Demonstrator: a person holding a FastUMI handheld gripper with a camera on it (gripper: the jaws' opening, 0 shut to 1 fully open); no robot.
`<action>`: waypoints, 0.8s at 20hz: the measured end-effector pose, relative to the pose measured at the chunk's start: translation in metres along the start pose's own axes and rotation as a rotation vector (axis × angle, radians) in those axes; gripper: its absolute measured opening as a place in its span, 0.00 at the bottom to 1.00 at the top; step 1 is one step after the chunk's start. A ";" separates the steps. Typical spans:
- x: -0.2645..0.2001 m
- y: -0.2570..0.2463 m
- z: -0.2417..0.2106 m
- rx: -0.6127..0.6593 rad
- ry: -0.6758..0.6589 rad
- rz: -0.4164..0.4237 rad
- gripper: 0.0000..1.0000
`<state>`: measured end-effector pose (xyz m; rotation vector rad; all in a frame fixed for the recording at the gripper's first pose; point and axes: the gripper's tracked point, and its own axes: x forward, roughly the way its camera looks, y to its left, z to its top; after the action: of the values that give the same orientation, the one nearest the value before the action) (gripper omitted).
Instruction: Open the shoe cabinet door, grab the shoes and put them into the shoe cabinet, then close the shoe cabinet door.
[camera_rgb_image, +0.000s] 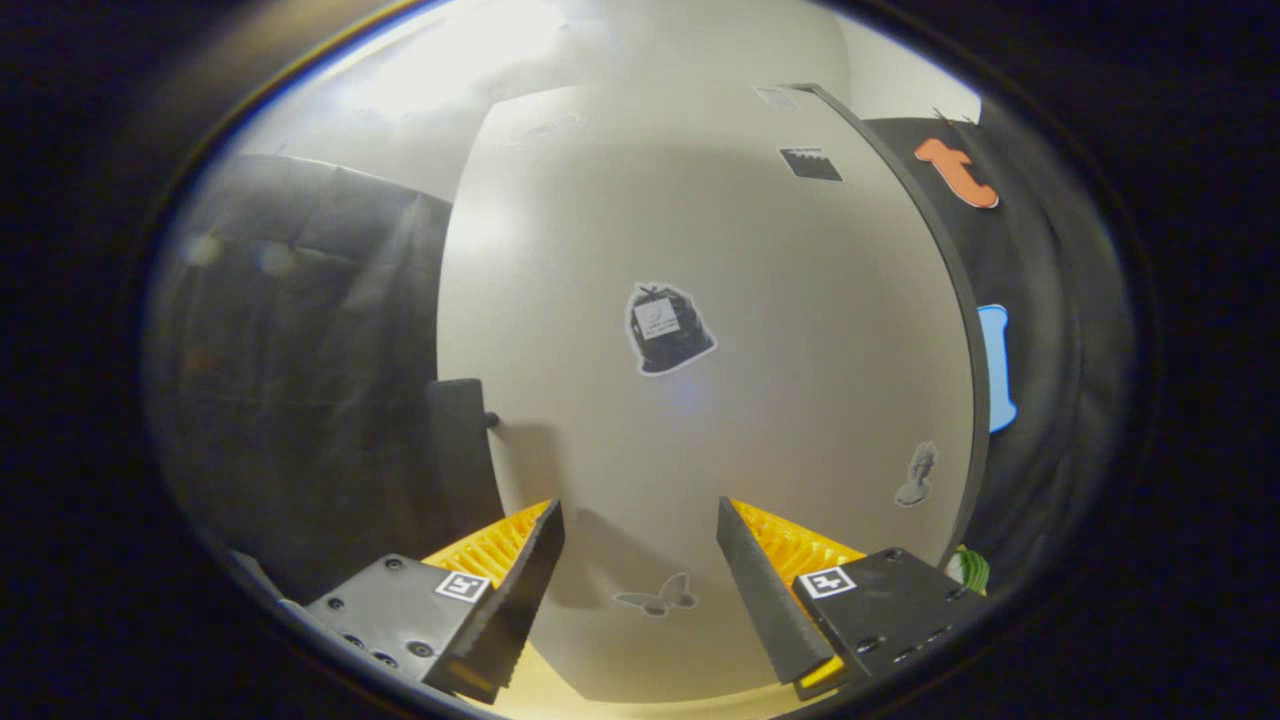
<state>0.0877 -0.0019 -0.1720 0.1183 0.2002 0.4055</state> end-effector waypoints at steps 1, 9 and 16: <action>-0.001 -0.003 0.002 -0.007 -0.009 -0.020 0.95; 0.021 0.001 -0.008 -0.028 -0.017 -0.112 0.95; 0.029 0.002 -0.013 -0.026 -0.034 -0.185 0.94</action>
<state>0.1101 0.0130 -0.1895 0.0798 0.1701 0.2221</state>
